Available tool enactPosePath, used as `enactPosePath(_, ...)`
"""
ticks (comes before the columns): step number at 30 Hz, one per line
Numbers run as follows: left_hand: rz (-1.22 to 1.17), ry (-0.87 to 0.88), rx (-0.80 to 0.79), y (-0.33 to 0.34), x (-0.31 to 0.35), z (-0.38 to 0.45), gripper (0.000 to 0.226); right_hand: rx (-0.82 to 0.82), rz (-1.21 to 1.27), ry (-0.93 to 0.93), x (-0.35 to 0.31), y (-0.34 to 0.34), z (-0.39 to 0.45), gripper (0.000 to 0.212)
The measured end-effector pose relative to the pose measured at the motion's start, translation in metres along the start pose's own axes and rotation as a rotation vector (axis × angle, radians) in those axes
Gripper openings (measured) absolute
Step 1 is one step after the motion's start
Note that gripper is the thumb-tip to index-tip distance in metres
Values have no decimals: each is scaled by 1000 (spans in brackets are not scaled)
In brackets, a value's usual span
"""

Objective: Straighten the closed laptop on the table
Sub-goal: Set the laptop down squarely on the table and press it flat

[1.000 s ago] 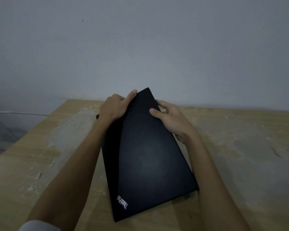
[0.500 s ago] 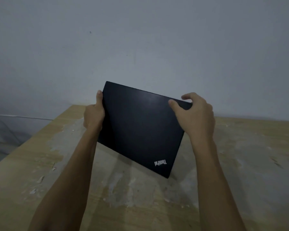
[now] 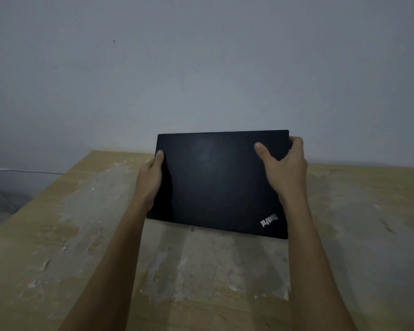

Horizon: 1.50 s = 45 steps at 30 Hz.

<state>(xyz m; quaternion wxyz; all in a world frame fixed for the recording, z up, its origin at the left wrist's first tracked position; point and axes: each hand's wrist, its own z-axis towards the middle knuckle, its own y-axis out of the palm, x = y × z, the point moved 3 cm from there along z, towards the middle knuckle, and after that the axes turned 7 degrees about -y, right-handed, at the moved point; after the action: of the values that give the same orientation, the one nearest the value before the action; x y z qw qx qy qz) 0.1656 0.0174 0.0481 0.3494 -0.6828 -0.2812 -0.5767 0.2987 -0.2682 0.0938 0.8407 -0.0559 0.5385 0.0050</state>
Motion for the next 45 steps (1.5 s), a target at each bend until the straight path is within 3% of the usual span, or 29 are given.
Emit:
enactPosePath(5, -108, 117, -309, 25, -10, -12, 31, -53, -9, 125, 33, -33, 10, 51)
enactPosePath(11, -122, 111, -442, 63, -28, -22, 26, -92, 5, 288, 69, -68, 13, 35)
enactPosePath(20, -16, 79, -266, 95, -47, -12, 26, -20, -44, 417, 107, -82, 6, 48)
enactPosePath(29, 73, 129, -233, 93, -54, -11, 29, -11, -282, 276, 118, -78, 11, 33)
enactPosePath(35, 137, 173, -253, 92, -56, -7, 30, -66, -333, 295, 129, -76, 17, 58)
enactPosePath(41, 250, 218, -201, 91, -55, -7, 25, -105, -365, 298, 140, -75, 16, 40)
enactPosePath(45, 278, 221, -177, 91, -56, -5, 27, -109, -400, 304, 144, -75, 17, 45)
